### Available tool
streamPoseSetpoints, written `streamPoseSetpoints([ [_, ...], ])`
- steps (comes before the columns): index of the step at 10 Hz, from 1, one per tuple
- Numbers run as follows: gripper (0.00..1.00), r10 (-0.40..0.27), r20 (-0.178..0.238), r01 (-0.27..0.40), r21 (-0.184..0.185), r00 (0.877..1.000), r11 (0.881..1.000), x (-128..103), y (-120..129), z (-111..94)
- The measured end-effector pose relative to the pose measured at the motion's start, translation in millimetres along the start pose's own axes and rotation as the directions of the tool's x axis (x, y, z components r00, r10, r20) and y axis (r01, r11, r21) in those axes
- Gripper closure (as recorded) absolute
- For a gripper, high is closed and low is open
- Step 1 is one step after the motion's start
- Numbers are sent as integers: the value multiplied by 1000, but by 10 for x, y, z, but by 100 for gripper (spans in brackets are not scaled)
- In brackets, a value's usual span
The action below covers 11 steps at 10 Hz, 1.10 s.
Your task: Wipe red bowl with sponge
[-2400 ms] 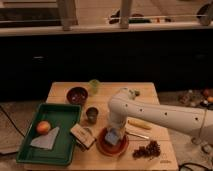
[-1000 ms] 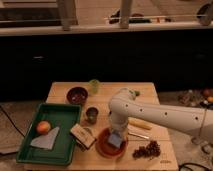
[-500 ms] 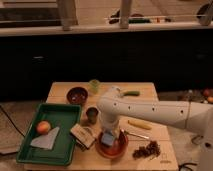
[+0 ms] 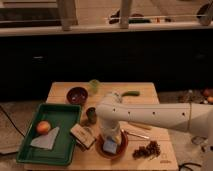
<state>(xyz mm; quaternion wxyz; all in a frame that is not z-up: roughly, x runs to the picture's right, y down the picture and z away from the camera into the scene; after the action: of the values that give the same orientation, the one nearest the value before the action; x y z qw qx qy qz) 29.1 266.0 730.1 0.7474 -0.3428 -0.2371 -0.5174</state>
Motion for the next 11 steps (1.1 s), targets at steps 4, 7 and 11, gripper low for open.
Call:
streamPoseSetpoints([
  [4,100,52,-24,-52,12,998,999,168,248,-101],
  [7,100,40,-52,-37,45,998,998,304,109,-199],
  [11,100,-65,-54,69,73,996,995,186,-214,-220],
])
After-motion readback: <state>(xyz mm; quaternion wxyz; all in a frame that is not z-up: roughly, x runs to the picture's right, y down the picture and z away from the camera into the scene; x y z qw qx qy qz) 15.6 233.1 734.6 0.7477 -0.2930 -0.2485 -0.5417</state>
